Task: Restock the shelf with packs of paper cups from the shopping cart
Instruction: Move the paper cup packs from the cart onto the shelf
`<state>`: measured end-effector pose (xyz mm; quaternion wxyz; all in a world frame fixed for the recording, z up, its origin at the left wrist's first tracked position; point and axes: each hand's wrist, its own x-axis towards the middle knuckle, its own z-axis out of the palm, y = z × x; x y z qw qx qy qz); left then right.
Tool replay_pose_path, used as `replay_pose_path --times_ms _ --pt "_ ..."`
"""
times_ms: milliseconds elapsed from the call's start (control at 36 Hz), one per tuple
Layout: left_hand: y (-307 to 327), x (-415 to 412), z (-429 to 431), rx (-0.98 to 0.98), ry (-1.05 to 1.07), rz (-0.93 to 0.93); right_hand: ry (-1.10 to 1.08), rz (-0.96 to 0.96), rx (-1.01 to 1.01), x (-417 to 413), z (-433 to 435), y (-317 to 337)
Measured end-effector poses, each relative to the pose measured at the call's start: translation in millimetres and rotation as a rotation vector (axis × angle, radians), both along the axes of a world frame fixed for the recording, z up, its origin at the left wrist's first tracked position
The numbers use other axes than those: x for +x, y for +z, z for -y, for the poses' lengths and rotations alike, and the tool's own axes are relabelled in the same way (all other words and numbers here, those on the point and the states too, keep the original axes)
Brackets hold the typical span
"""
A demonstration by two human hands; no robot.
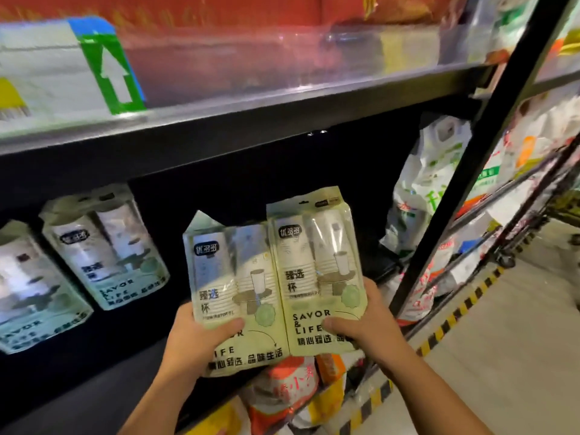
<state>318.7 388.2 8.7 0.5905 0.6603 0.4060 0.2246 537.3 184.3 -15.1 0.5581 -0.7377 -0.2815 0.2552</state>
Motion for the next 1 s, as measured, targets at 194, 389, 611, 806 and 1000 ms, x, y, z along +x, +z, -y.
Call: replay_pose_path --times_ms 194,389,611,806,1000 --pt "-15.8 31.5 -21.8 -0.107 0.166 -0.086 0.036 -0.011 0.028 34.5 -27.6 -7.1" --pt "-29.0 60.1 -24.6 -0.105 0.338 -0.085 0.126 0.041 -0.012 80.2 -63.2 -12.7" --pt "-37.8 94.3 -10.6 0.058 0.507 -0.089 0.273 0.08 -0.101 141.2 -98.2 -31.1" --pt "-49.2 119.0 8.4 0.271 0.568 -0.082 0.338 0.13 -0.325 154.4 -117.4 -40.0" --pt "-63.2 130.1 14.7 0.281 0.697 -0.122 0.28 0.318 -0.15 168.2 -126.4 -67.7"
